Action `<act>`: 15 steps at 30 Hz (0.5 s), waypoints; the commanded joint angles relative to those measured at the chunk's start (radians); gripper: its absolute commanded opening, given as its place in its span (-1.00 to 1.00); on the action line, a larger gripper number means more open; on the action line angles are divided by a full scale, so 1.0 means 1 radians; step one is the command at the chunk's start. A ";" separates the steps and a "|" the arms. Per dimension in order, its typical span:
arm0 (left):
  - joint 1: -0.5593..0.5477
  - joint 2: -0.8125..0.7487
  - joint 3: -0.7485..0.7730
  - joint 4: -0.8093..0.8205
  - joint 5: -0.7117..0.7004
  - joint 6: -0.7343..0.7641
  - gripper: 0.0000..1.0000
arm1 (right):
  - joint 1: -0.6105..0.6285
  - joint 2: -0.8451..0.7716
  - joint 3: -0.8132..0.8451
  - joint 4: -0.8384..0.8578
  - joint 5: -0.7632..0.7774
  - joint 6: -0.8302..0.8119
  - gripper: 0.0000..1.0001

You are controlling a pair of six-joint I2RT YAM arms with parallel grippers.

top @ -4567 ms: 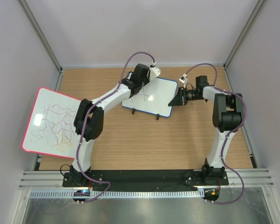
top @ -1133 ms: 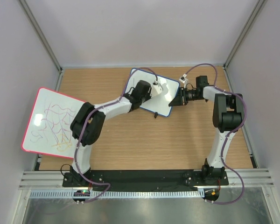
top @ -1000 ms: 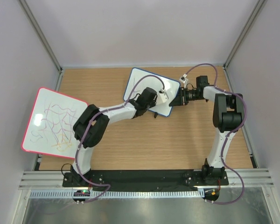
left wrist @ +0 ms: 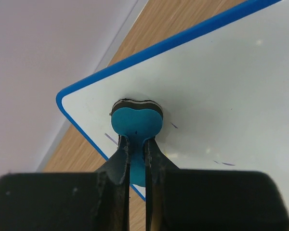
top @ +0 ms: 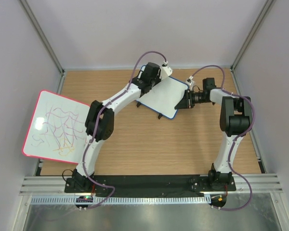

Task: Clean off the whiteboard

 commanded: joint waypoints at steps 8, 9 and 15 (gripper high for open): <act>-0.039 -0.045 -0.179 -0.015 0.108 -0.015 -0.99 | 0.012 -0.037 0.010 -0.001 0.030 -0.047 -0.98; -0.040 -0.050 -0.201 -0.015 0.115 -0.017 -0.99 | 0.012 -0.039 0.008 0.001 0.029 -0.047 -0.97; -0.097 -0.082 -0.366 0.010 0.126 0.000 -0.99 | 0.012 -0.034 0.014 0.001 0.030 -0.045 -0.98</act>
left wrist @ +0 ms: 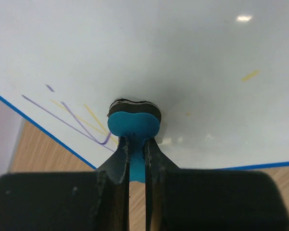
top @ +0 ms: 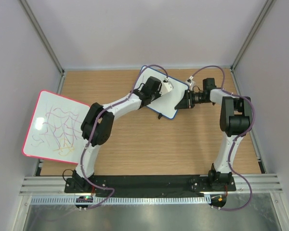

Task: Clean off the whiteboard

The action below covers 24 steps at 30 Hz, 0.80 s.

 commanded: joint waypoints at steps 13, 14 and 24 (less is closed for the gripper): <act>-0.011 0.083 0.145 -0.138 0.038 -0.024 -0.99 | 0.013 -0.040 0.007 0.007 0.036 -0.061 -0.98; 0.012 0.093 0.221 -0.161 0.032 -0.039 -0.99 | 0.013 -0.040 0.007 0.007 0.036 -0.061 -0.98; 0.093 0.244 0.553 -0.284 0.044 -0.068 -0.99 | 0.013 -0.039 0.008 0.007 0.039 -0.061 -0.98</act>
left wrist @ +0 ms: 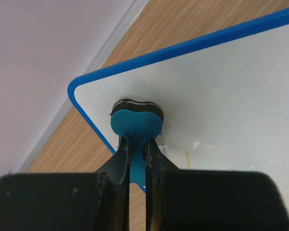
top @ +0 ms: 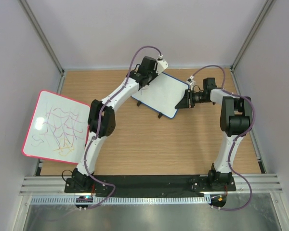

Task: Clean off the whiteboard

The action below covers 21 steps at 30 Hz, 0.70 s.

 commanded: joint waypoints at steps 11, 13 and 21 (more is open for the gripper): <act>0.020 -0.049 -0.204 0.012 0.077 -0.022 -1.00 | 0.018 -0.039 0.007 -0.014 0.035 -0.060 -0.97; 0.017 -0.084 -0.343 0.041 0.097 -0.023 -0.99 | 0.018 -0.039 0.008 -0.014 0.037 -0.060 -0.98; 0.006 -0.125 -0.516 0.101 0.074 0.000 -0.99 | 0.018 -0.040 0.007 -0.012 0.035 -0.059 -0.97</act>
